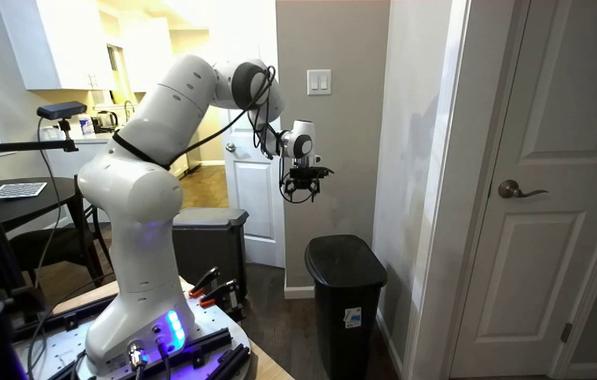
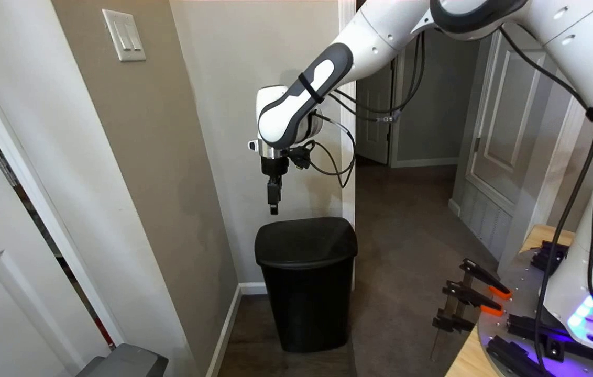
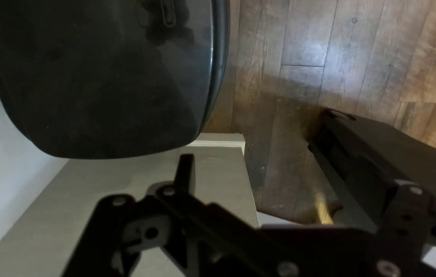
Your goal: Completely open the bin
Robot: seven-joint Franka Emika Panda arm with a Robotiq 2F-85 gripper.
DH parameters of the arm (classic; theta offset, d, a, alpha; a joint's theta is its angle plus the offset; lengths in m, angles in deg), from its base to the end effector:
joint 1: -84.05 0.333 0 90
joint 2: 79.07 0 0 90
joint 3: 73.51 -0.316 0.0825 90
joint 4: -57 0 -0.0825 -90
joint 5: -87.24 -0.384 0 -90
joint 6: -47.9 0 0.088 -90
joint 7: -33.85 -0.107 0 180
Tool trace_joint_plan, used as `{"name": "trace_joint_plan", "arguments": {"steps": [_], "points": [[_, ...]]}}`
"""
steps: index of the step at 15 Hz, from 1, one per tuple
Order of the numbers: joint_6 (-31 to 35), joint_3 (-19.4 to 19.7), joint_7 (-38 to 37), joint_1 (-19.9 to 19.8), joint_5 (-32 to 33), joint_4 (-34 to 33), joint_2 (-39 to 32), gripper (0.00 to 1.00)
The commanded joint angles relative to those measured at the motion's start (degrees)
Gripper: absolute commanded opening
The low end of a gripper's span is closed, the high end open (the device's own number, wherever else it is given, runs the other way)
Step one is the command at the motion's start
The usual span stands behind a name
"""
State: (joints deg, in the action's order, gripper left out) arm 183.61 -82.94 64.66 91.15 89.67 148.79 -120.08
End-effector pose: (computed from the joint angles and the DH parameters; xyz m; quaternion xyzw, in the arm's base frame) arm 0.6771 0.1840 0.2199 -0.9175 -0.3948 -0.0348 0.0339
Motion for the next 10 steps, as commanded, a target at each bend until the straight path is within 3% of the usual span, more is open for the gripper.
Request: {"name": "trace_joint_plan", "arguments": {"steps": [1, 5, 10], "points": [[-2.3, 0.1, 1.4, 1.1, 5.9, -7.0, -6.0, 1.00], [-1.6, -0.8, 2.0, 1.7, 8.3, -10.0, -10.9, 1.00], [-0.2, 3.4, 1.8, 5.6, 17.9, -16.8, -17.5, 1.00]]}}
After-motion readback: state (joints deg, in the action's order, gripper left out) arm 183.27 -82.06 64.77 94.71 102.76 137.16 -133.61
